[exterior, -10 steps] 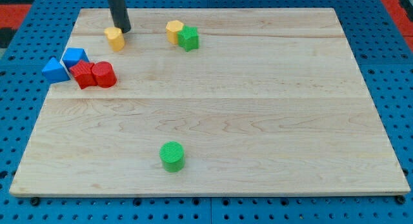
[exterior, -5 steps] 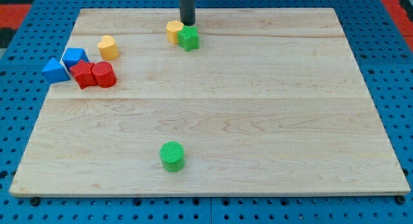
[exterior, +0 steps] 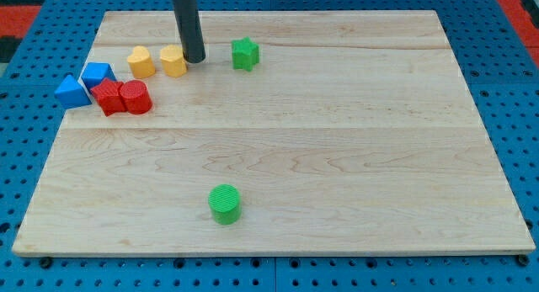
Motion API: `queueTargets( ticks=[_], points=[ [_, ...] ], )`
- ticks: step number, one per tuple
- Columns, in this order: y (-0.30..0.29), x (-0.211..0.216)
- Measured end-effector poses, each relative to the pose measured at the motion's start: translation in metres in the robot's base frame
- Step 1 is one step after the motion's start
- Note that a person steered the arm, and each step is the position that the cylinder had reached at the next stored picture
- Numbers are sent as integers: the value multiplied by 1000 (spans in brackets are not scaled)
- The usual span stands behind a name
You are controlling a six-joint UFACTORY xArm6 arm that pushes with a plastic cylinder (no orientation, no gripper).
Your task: Push the green star and yellow blocks towards the group of blocks
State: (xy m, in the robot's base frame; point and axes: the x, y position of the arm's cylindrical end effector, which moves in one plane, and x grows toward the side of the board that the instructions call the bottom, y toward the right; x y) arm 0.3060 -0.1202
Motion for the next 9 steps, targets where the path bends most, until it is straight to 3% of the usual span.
queueTargets(
  ticks=[1,3,4,7,9],
  points=[
    [5,-2],
    [99,-53],
    [124,-32],
    [35,20],
    [35,88]
  ],
)
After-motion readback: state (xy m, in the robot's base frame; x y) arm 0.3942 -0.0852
